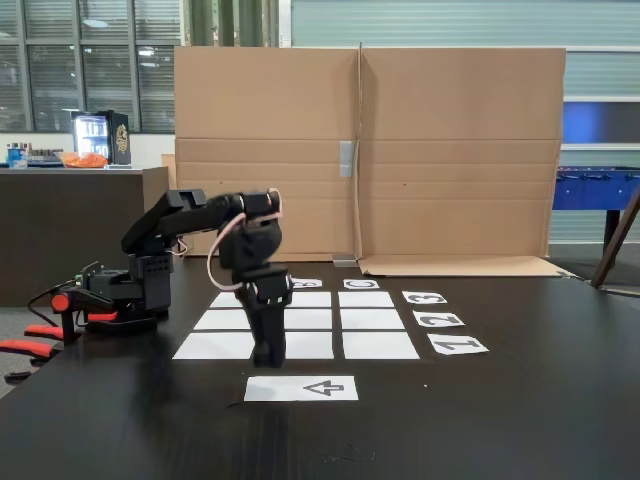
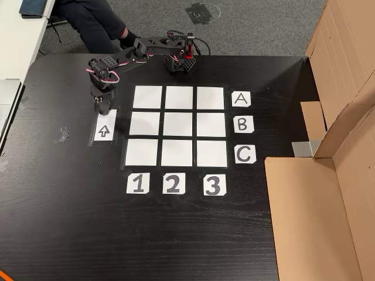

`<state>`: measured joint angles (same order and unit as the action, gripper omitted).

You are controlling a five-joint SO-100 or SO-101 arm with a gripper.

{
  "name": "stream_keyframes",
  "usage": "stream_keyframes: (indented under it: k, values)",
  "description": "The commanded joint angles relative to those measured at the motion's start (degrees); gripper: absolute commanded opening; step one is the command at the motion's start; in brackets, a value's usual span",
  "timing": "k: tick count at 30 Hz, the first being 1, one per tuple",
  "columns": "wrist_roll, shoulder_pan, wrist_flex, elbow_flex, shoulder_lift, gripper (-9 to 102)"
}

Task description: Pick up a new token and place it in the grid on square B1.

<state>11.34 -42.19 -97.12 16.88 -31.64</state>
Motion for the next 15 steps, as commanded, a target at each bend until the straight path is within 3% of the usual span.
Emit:
stream_keyframes:
  k: [1, 15]
  values:
    - [0.9, -1.2, -1.4, -2.8, -4.3, 12]
    - [3.3, -3.4, -2.4, -2.1, -18.1, 11]
